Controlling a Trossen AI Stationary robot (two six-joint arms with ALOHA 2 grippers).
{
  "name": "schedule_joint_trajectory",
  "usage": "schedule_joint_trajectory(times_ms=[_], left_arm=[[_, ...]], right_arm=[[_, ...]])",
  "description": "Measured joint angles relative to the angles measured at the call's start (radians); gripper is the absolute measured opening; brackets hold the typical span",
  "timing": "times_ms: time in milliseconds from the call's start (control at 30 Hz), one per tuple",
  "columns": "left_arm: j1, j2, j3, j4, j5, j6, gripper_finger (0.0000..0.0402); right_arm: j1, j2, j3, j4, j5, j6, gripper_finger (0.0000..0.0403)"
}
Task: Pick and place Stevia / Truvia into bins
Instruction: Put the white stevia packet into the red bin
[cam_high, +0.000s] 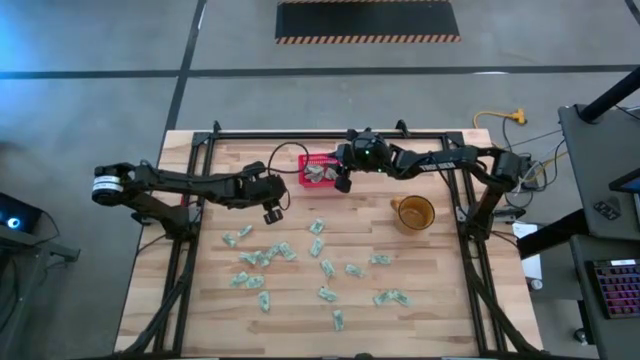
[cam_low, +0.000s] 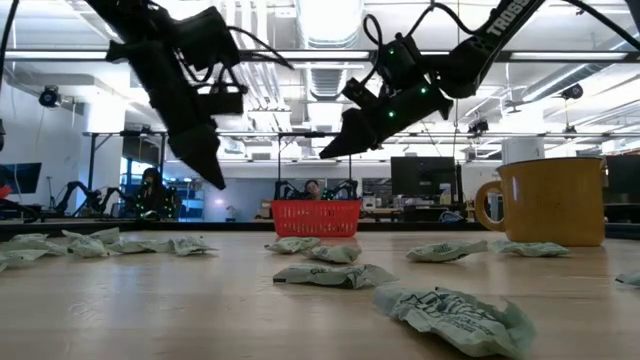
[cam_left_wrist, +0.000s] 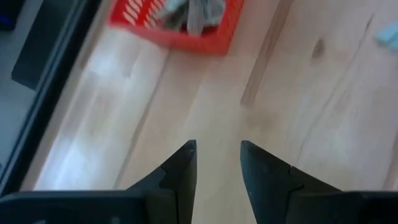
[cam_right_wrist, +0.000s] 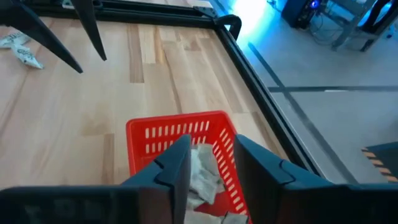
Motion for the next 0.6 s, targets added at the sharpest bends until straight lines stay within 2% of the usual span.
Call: schedule_joint_trajectory(times_ms=[67, 167, 300, 467, 600], left_arm=[[0.0, 0.0, -0.025, 0.007, 0.035, -0.008, 0.0107], [0.0, 0.0, -0.063, 0.007, 0.161, -0.037, 0.0107], [-0.012, 0.0, -0.121, 0.085, 0.299, -0.078, 0.0107], [-0.033, 0.0, -0.165, 0.213, 0.382, -0.073, 0.0107], [-0.055, 0.0, -0.177, 0.274, 0.422, -0.052, 0.0107]], right_arm=[[0.001, -0.011, 0.001, -0.039, 0.0, 0.0, 0.0124], [0.006, -0.023, 0.004, -0.126, -0.001, -0.006, 0.013], [0.017, -0.036, 0.003, -0.237, -0.065, -0.032, 0.0131], [0.043, -0.045, 0.003, -0.361, -0.193, -0.064, 0.0124], [0.078, -0.048, 0.003, -0.433, -0.236, -0.082, 0.0119]])
